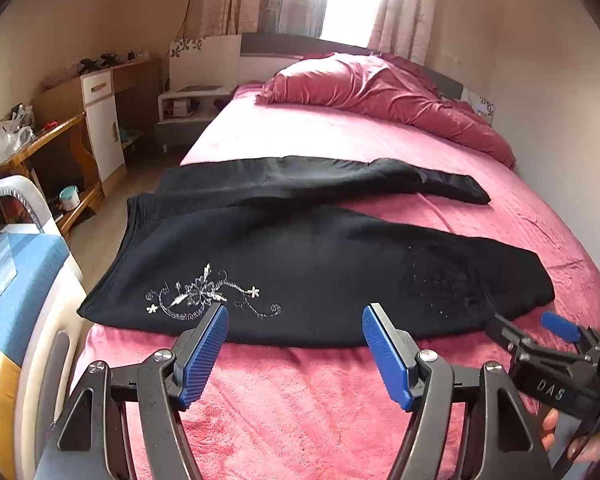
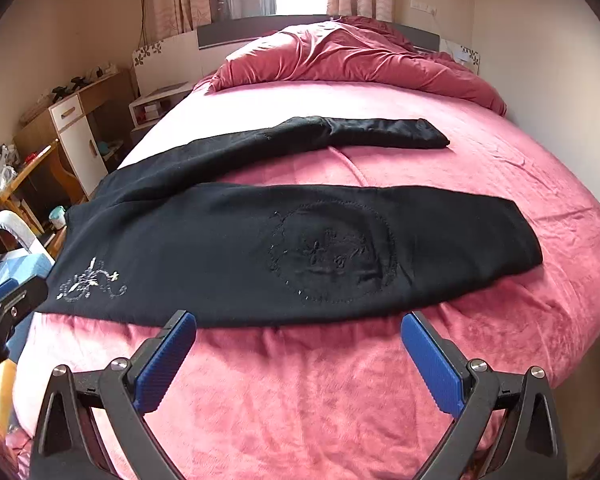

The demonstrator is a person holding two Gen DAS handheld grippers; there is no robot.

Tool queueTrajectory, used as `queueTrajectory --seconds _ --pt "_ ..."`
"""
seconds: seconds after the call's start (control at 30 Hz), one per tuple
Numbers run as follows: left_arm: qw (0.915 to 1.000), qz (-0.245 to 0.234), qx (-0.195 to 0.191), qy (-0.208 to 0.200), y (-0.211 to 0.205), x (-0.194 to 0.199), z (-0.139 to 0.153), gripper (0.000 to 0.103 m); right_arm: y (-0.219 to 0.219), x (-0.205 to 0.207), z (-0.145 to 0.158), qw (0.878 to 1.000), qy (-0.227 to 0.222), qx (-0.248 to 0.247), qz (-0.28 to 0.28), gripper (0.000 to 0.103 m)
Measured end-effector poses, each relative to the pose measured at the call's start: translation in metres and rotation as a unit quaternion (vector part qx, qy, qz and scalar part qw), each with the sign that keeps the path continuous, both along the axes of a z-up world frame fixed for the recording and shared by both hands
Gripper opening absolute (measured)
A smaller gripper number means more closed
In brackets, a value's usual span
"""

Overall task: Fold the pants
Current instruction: 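Move both open tools toward the black embroidered pants on the bed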

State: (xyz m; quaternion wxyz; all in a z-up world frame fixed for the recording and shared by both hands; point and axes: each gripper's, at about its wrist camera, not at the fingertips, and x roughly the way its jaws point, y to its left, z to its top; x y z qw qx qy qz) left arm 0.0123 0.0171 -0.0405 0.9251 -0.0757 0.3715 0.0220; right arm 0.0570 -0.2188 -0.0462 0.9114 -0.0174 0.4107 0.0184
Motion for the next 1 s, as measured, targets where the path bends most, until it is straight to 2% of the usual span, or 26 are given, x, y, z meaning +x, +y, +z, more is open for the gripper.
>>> queueTrajectory --seconds 0.37,1.0 --pt "0.9999 -0.003 0.01 0.006 0.005 -0.005 -0.006 0.071 0.009 -0.004 -0.009 1.0 0.009 0.008 0.007 0.103" --pt "0.9998 -0.004 0.021 -0.007 0.003 -0.012 0.005 0.071 0.002 -0.012 0.0 1.0 -0.003 0.015 -0.001 0.103"
